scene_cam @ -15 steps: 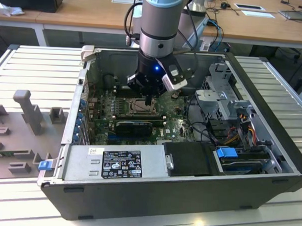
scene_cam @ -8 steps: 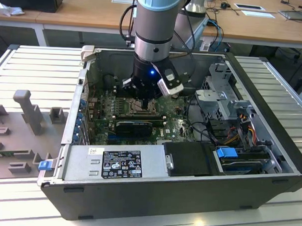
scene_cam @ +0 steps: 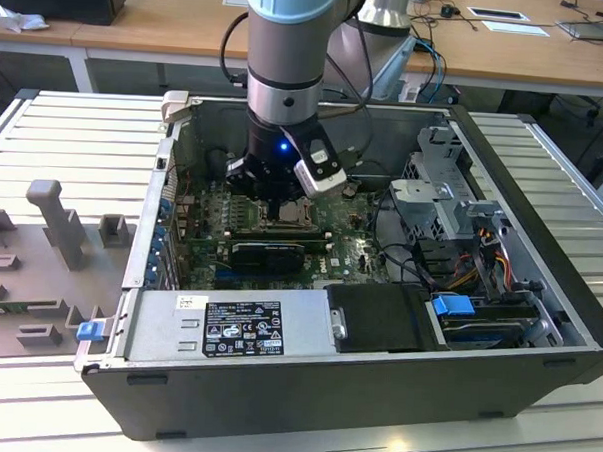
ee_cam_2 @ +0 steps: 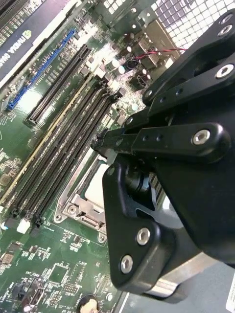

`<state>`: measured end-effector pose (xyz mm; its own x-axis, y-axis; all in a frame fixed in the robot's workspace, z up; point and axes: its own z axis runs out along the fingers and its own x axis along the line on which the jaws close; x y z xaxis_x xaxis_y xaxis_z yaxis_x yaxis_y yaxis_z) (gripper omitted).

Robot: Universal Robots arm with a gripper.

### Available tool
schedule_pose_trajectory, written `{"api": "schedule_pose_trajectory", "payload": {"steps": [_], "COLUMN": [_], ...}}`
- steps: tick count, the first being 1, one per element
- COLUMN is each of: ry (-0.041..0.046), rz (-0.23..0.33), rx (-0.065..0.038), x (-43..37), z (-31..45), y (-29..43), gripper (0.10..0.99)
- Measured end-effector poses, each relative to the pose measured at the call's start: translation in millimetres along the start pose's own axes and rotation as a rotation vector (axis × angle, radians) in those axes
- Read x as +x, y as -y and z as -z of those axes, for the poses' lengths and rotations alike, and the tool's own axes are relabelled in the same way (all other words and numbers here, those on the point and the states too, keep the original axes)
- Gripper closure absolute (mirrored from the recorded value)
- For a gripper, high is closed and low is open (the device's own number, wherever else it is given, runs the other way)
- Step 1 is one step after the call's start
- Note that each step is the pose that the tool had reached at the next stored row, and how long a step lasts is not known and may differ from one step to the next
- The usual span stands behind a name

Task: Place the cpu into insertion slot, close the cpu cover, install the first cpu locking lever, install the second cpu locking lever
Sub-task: 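Install the second cpu locking lever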

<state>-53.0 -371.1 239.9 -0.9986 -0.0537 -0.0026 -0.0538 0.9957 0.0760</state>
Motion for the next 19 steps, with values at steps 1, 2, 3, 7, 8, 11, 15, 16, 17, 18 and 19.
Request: {"api": "schedule_pose_trajectory", "payload": {"steps": [1, 2, 3, 7, 8, 11, 15, 16, 17, 18, 19], "ry": [0.0001, 0.0002, 0.0002, 0.0002, 0.0003, 0.0009, 0.002, 0.0019, 0.002, 0.0021, 0.0022], "rz": [0.0, 0.0, 0.0, 0.0, 0.0, 0.0, 0.0, 0.0, 0.0, 0.0, 0.0], "rx": [0.0, 0.0, 0.0, -0.001, -0.003, -0.017, -0.034, -0.034, -0.036, -0.039, -0.044], "x": [0.0, -0.1, 0.0, 0.3, 1.0, 4.5, 5.9, 6.0, 6.1, 6.5, 7.2], "z": [-0.1, -0.3, -0.4, -1.1, -2.4, -9.2, -18.5, -19.9, -21.3, -22.1, -22.7], "y": [0.1, 0.3, 0.4, 1.7, 2.1, 3.4, 4.9, 5.3, 5.6, 6.0, 6.9], "gripper": [0.98, 0.98, 0.98, 0.98, 0.98, 0.98, 0.98, 0.98, 0.98, 0.98, 0.98]}}
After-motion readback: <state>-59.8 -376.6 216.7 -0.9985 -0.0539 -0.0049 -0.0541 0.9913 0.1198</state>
